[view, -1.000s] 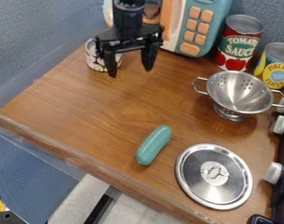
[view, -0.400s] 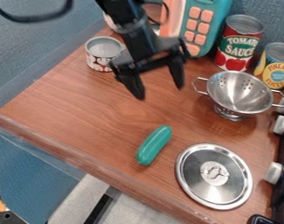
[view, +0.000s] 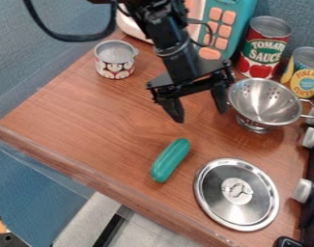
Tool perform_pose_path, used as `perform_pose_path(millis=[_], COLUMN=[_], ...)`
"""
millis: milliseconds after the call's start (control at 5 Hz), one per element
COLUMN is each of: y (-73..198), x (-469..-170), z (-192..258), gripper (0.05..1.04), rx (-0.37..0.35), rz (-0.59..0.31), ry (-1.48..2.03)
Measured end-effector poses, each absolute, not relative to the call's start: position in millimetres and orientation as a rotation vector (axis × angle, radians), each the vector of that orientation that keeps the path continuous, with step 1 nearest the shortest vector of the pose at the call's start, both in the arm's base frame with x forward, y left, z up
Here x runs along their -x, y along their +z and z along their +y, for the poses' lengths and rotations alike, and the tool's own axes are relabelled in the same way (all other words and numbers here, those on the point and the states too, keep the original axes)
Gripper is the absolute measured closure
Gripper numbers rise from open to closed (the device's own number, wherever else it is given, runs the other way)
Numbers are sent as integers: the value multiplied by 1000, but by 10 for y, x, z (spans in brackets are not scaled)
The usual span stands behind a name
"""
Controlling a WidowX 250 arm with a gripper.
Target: Move the silver colander to the bottom left of the table
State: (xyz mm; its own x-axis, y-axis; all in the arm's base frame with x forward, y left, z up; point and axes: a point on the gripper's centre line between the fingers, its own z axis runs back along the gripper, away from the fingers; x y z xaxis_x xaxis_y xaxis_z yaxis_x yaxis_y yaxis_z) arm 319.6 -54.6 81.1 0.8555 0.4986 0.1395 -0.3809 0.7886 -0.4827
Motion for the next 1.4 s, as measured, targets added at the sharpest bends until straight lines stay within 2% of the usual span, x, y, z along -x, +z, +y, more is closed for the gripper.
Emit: perform_pose_path(millis=[600,800,1000,1200,1400], y=[831,757,604,581,567], x=[-3469,-3581,-3664,-3676,-3670], z=[-762,-818,-888,-922,-941], gripper=[83,83,134,416,714], rx=[467,454,419,371,388], rz=[-329,-326,-306,-338,-341], ry=[517,543,570,573,587])
